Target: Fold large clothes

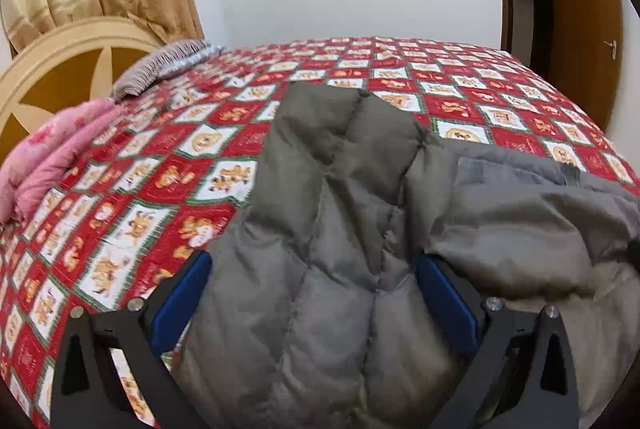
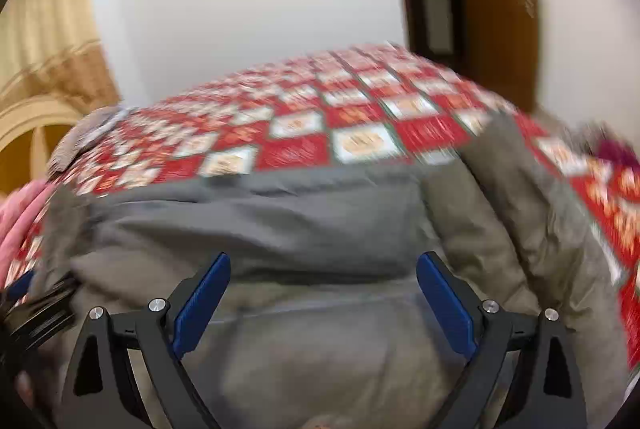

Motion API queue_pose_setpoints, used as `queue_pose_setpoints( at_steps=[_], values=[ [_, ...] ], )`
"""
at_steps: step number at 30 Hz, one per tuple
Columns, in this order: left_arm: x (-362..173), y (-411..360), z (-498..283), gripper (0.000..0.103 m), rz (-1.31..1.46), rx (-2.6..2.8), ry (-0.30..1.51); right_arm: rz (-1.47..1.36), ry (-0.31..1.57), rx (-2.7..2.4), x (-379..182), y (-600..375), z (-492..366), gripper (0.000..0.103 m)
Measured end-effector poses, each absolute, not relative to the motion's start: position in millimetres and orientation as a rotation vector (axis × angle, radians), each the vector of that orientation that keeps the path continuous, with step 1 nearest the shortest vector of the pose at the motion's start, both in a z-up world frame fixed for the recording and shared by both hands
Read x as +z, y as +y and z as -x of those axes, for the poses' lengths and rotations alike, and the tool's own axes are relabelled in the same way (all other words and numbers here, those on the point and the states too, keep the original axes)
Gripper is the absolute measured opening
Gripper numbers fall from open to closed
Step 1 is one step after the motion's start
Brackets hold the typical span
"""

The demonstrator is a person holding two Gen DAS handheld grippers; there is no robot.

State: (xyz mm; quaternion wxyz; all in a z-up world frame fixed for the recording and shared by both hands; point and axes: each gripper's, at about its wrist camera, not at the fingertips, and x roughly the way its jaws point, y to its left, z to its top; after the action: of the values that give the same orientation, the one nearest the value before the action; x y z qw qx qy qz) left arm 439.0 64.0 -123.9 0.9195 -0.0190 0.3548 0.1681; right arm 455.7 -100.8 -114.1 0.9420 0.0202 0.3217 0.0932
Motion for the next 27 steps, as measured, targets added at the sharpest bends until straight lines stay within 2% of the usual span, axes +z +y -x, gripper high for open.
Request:
queue_pose_setpoints(
  at_steps=[4, 7, 8, 20, 27],
  values=[
    [-115.2, 55.3, -456.0, 0.103, 0.025, 0.329, 0.779, 0.047, 0.817, 0.250, -124.4, -73.1, -478.9, 0.093],
    [-115.9, 48.6, -468.7, 0.103, -0.056, 0.353, 0.760, -0.036, 0.848, 0.139, -132.4, -92.6, -507.1, 0.072],
    [-119.2, 51.4, -471.0, 0.103, -0.055, 0.371, 0.755, -0.075, 0.855, 0.130, -134.5, -98.7, -511.0, 0.070],
    [-156.9, 81.1, -473.5, 0.103, 0.199, 0.312, 0.810, -0.006, 0.837, 0.124, -156.8, -97.8, -515.8, 0.071],
    [-161.5, 75.3, -477.2, 0.103, 0.175, 0.323, 0.839, 0.073, 0.862, 0.094, -163.4, -86.4, -517.8, 0.071]
  ],
)
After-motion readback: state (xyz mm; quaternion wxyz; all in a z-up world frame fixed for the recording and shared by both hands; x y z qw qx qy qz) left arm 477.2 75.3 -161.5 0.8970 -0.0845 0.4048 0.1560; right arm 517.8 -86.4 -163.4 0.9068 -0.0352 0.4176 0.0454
